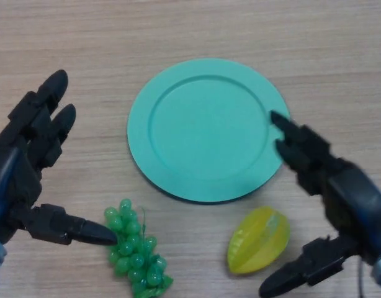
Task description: Pick up the yellow starfruit and place it on the plate
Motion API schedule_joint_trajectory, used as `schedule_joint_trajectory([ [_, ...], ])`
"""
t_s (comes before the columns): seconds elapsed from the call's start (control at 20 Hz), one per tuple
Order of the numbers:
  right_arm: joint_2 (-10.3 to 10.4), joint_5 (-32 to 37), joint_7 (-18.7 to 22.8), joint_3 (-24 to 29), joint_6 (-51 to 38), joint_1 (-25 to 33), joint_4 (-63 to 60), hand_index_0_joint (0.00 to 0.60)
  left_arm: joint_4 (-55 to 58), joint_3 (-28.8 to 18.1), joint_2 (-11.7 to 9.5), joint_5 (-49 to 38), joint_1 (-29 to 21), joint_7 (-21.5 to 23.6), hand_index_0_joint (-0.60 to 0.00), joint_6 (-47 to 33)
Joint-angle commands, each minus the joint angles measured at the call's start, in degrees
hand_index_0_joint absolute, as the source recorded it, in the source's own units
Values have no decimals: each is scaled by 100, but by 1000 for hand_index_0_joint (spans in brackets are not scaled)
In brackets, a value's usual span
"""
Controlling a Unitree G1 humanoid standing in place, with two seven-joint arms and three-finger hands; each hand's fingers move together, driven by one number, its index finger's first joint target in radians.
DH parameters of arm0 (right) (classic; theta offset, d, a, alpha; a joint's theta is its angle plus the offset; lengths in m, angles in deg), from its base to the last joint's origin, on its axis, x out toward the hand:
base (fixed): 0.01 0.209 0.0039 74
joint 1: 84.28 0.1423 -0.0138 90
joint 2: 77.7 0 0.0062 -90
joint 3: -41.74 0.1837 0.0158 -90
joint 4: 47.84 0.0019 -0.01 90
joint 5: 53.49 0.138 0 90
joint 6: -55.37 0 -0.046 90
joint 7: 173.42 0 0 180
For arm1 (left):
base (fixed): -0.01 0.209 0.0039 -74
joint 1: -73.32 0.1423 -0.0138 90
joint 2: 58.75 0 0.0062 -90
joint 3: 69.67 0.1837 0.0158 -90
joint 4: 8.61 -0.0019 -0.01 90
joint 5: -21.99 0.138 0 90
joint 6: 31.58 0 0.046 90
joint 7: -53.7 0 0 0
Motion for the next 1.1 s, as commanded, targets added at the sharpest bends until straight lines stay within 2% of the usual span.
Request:
schedule_joint_trajectory([
  [0.05, -100, -522, 19, -39, -1173, -2, 112, 0, -32, -586, -262, -21, -8, -503, 0, -1040],
  [0.15, -86, -734, 30, -140, -1676, -51, -118, 0, -286, -686, -274, 98, -1, -673, 0, -1453],
  [0.25, -90, -826, 14, -268, -1943, -88, -304, 0, -461, -713, -242, -5, -7, -539, 0, -1721],
  [0.4, -113, -968, -9, -272, -2397, -64, -622, 0, -411, -684, -263, 173, 55, -578, 0, -1733],
  [0.45, -102, -1035, -9, -282, -2575, -59, -767, 50, -420, -663, -247, 202, 14, -471, 0, -1671],
  [0.5, -101, -1058, -2, -288, -2618, -55, -795, 151, -422, -660, -240, 187, -1, -419, 0, -1654],
  [0.55, -98, -1180, 26, -319, -2819, -37, -941, 300, -422, -643, -234, 120, -42, -259, 0, -1611],
  [0.6, -98, -1303, 49, -348, -3015, -19, -1088, 401, -421, -623, -229, 62, -76, -122, 0, -1582],
  [0.65, -81, -1760, 184, -395, -3654, 100, -1603, 542, -280, -575, -202, -130, -97, 175, 0, -1455],
  [0.7, -69, -2088, 289, -415, -4068, 197, -1940, 600, -157, -551, -182, -267, -100, 330, 0, -1341],
  [0.75, -58, -2372, 411, -371, -4436, 302, -2215, 549, -55, -542, -162, -252, -57, 346, 0, -1347],
  [0.8, -60, -2432, 423, -360, -4483, 319, -2253, 449, -30, -550, -163, -268, -50, 336, 0, -1322],
  [0.85, -80, -2731, 485, -303, -4706, 411, -2452, 299, 69, -580, -155, -311, -32, 323, 0, -1248],
  [0.9, -87, -2961, 541, -250, -4885, 492, -2616, 199, 143, -602, -146, -333, -23, 320, 0, -1208],
  [0.95, -82, -3104, 573, -195, -5040, 572, -2771, 248, 211, -620, -130, -324, -4, 313, 0, -1220],
  [1.05, -92, -3471, 590, -88, -5333, 754, -3105, 28, 318, -681, -80, -310, 77, 266, 0, -1336],
  [1.1, -107, -3637, 626, -63, -5423, 804, -3202, 0, 339, -708, -69, -319, 110, 243, 0, -1350],
])
